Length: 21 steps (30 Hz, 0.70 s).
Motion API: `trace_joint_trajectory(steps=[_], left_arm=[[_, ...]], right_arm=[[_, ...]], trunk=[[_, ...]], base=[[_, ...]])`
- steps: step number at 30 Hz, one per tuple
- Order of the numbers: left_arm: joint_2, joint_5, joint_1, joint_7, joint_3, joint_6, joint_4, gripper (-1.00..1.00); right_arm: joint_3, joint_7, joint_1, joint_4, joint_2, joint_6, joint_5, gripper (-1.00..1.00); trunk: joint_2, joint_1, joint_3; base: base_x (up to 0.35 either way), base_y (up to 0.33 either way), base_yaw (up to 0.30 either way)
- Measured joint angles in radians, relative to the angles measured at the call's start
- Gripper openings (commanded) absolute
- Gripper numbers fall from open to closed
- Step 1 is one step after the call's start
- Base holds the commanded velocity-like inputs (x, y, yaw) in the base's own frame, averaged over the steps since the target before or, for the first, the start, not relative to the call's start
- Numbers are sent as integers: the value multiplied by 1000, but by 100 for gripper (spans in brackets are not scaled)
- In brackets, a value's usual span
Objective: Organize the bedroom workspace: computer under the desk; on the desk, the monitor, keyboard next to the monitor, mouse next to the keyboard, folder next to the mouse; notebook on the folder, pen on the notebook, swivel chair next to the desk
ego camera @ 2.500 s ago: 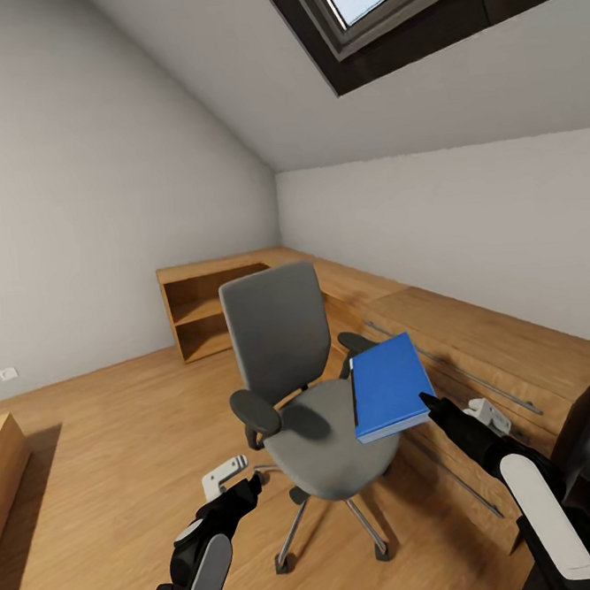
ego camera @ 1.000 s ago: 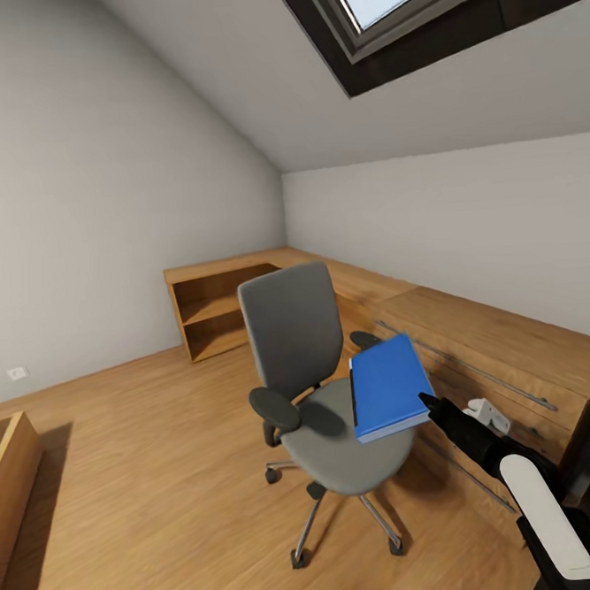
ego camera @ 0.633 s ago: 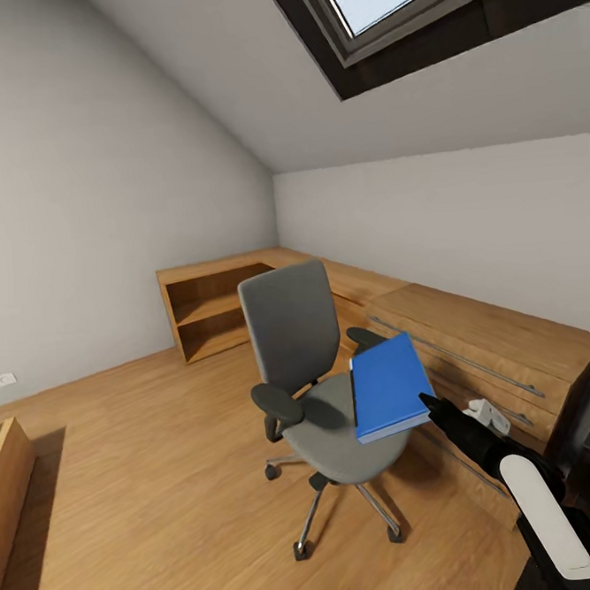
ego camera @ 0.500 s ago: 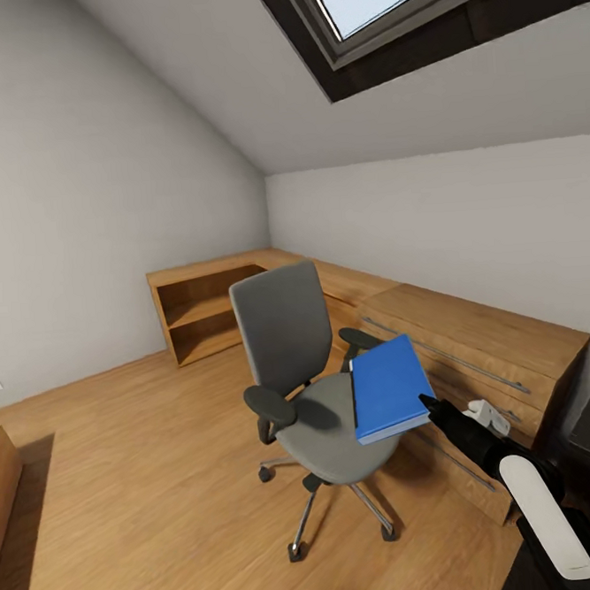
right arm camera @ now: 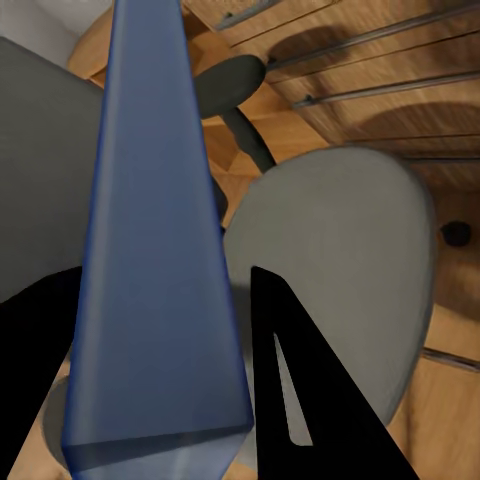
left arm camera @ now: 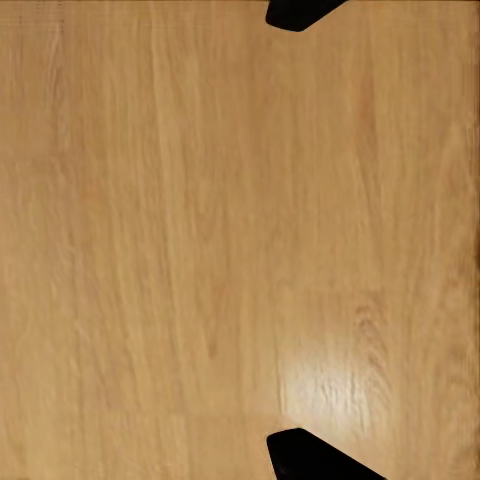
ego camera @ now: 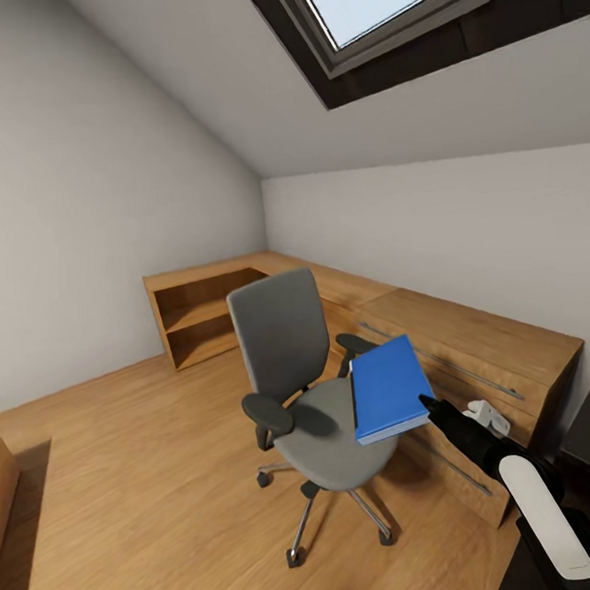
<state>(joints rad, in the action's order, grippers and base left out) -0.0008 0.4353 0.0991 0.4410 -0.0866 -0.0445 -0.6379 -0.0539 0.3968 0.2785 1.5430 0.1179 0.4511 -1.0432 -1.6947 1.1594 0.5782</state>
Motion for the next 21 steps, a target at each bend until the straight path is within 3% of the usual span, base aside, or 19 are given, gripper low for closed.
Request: trace_joint_trajectory(steps=[12,21], left_arm=[[-3,6,0,4,3,0,46,100],[-3,7,0,5,3,-20,56,100]], right_arm=[[1,-3,0,0,-1,0,2,-100],[-1,-3,0,2,0,0,2,-100]], trunk=[[84,-46,-38],[147,-80,-66]], base=[[0,0,-6],[-119,0,-203]])
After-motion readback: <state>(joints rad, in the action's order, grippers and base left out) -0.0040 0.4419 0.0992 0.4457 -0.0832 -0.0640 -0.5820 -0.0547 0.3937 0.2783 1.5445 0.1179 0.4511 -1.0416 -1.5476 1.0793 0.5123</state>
